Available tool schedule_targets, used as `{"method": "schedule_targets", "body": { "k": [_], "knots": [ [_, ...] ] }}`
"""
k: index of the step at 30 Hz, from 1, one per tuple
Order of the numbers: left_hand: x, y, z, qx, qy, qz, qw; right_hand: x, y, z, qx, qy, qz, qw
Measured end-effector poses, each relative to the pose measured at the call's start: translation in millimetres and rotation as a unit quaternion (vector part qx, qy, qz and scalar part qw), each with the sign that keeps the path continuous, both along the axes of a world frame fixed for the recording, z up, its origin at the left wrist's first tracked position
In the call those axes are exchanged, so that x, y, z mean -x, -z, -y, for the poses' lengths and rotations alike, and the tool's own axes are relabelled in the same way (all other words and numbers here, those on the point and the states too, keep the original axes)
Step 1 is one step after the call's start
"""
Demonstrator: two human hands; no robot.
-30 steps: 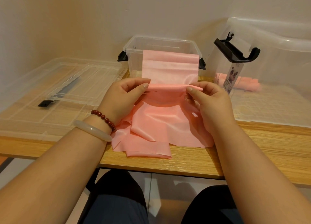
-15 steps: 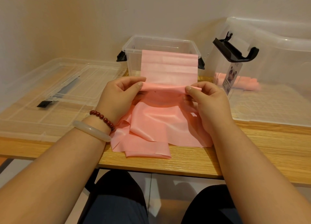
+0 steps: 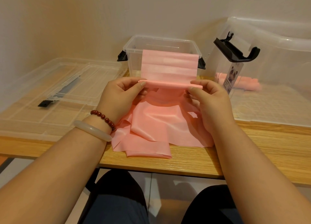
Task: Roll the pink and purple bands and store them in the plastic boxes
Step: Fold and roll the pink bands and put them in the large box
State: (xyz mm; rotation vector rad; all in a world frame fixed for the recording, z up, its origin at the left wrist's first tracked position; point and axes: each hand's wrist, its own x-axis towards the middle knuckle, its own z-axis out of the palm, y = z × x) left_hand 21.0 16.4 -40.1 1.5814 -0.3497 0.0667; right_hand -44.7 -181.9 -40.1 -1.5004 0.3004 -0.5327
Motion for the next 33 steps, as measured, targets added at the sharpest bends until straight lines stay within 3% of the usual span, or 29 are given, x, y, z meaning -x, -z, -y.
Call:
{"method": "schedule_targets", "body": {
  "k": [16, 33],
  "knots": [
    [-3.9, 2.0, 1.2, 0.015, 0.001, 0.008, 1.0, -2.1, 0.8, -3.0, 0.018, 0.016, 0.023, 0.999],
    [-0.8, 2.2, 0.6, 0.026, 0.002, 0.013, 1.0, 0.1, -0.8, -3.6, -0.029, 0.02, 0.006, 0.999]
  ]
}}
